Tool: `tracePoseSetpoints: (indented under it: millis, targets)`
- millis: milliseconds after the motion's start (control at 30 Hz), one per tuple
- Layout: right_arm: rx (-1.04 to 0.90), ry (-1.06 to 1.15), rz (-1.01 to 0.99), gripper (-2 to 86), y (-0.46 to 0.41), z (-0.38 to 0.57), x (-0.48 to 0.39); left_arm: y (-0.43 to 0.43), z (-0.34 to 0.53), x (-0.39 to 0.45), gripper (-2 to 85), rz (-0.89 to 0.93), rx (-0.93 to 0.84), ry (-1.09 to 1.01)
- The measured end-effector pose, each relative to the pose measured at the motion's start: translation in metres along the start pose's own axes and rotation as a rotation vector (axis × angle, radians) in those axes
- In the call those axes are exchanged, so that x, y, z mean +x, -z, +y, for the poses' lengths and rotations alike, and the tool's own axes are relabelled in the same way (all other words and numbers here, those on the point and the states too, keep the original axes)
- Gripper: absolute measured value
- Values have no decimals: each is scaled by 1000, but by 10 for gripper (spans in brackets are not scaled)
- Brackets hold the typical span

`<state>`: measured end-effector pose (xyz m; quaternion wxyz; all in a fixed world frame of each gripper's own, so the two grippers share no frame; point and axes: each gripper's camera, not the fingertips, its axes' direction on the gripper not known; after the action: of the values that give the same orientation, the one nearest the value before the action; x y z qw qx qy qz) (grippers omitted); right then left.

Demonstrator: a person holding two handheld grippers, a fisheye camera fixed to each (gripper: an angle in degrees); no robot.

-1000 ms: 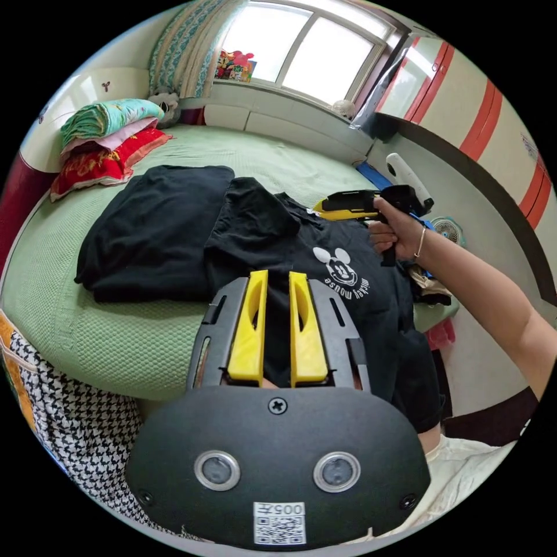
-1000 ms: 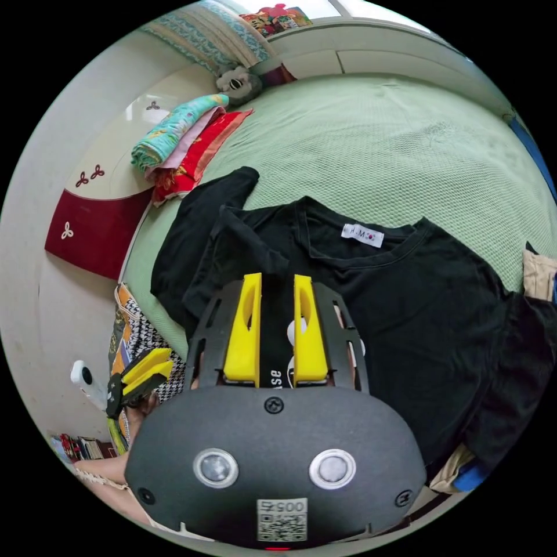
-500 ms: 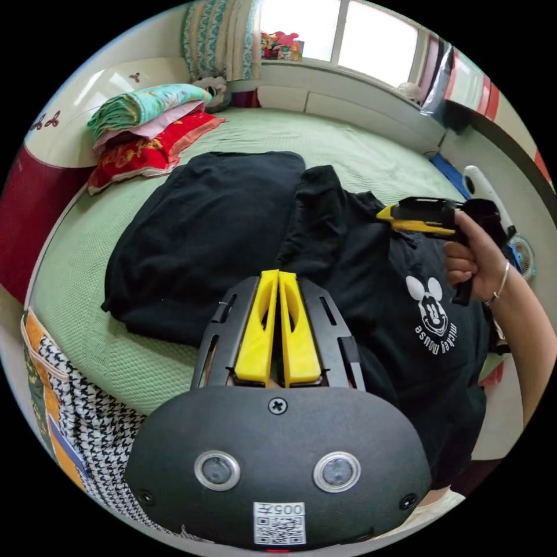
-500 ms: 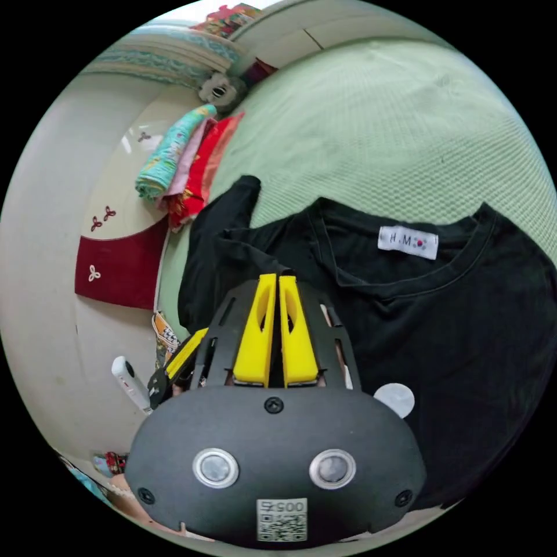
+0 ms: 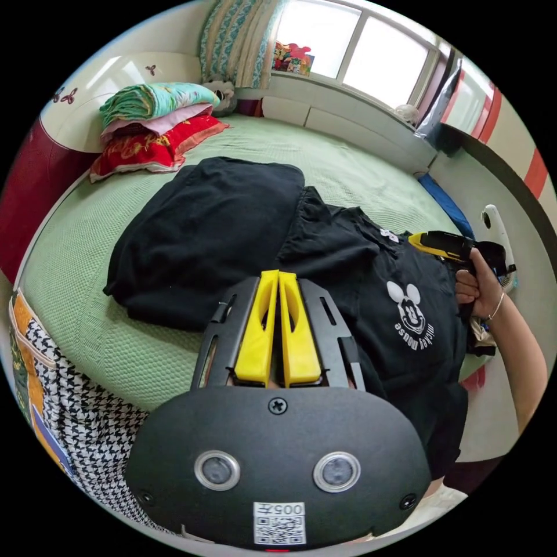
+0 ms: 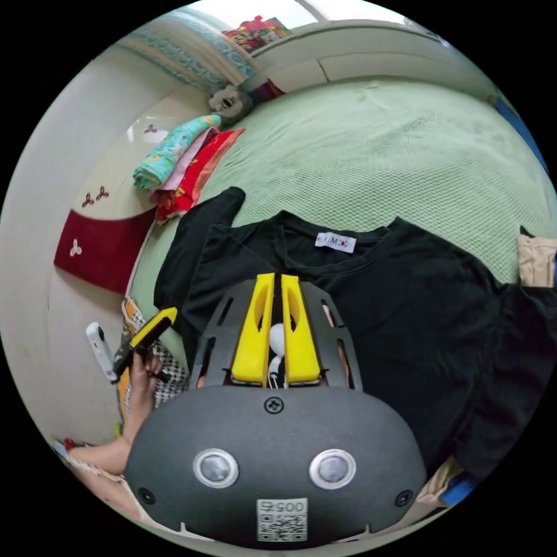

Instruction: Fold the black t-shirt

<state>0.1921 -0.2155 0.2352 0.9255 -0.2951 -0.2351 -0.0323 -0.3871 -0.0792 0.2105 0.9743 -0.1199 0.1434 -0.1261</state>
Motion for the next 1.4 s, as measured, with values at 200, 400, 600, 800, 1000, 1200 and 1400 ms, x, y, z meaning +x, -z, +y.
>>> tracePoseSetpoints:
  millis: [200, 400, 600, 800, 1000, 1200, 1400]
  targets:
    - [37, 105, 71, 77, 75, 82, 7, -2, 8, 67, -6, 94, -23, -118]
    - [167, 17, 230, 89, 186, 147, 42, -21, 1, 155, -6, 226, -3, -220]
    - [242, -214, 276, 88, 251, 190, 96, -75, -16, 229, -5, 303, -93, -286]
    - [184, -331, 285, 111, 250, 199, 122, -124, -16, 251, -4, 328, -184, -334]
    - [91, -361, 369, 106, 234, 190, 122, -142, -34, 247, -6, 363, -163, -284]
    - [52, -368, 472, 57, 226, 182, 106, -160, -42, 249, -6, 450, -142, -227]
    - [64, -310, 562, -5, 233, 167, 67, -172, -47, 264, -6, 409, -133, -272]
